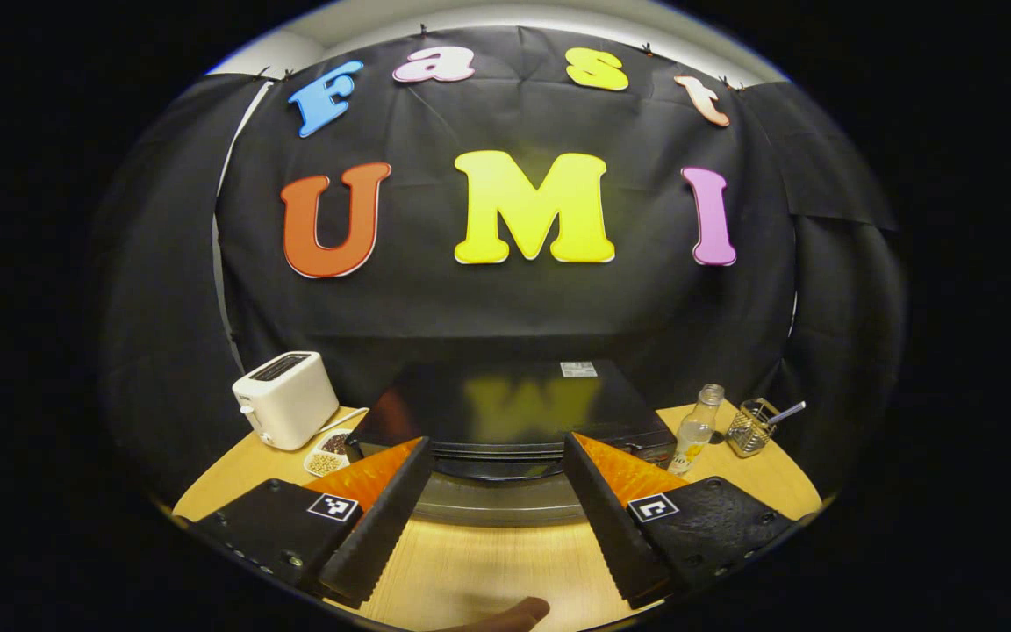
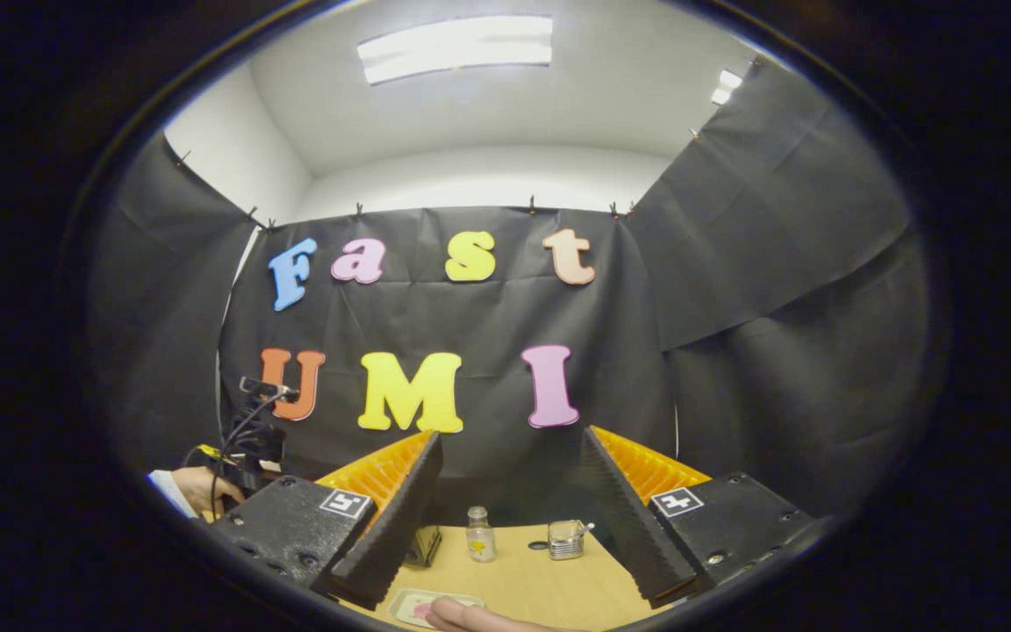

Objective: Open the electric oven with the left hand, put the food in, and close the electric oven.

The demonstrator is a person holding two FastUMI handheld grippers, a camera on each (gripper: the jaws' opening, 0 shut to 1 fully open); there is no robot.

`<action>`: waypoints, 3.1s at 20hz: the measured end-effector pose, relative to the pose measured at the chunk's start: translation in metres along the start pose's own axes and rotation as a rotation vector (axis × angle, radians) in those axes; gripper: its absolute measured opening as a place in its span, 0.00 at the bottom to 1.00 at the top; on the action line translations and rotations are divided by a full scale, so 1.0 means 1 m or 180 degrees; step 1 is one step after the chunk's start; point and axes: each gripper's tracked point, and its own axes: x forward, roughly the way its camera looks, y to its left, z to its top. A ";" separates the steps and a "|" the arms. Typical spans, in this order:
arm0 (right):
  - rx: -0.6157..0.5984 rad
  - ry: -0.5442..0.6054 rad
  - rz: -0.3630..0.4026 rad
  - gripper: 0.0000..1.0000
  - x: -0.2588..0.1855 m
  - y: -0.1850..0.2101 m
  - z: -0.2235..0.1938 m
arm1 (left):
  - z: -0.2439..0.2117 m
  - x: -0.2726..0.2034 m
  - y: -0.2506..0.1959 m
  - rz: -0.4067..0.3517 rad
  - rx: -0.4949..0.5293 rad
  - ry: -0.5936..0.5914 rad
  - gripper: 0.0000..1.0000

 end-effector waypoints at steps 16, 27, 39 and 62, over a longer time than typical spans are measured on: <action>-0.0004 0.0157 -0.0079 1.00 -0.010 -0.012 0.001 | -0.033 0.054 -0.004 -0.0134 -0.0087 0.0539 0.97; -0.0046 0.0228 0.0073 1.00 -0.053 0.016 0.014 | -0.058 0.010 0.002 -0.0183 0.0063 0.0446 1.00; -0.0083 0.0263 0.0127 1.00 -0.089 0.033 0.019 | -0.139 -0.049 -0.003 -0.0169 -0.0030 0.0252 0.95; 0.0147 0.1470 0.0434 1.00 -0.067 0.080 -0.067 | -0.164 -0.110 -0.014 -0.0360 -0.0261 0.0152 0.95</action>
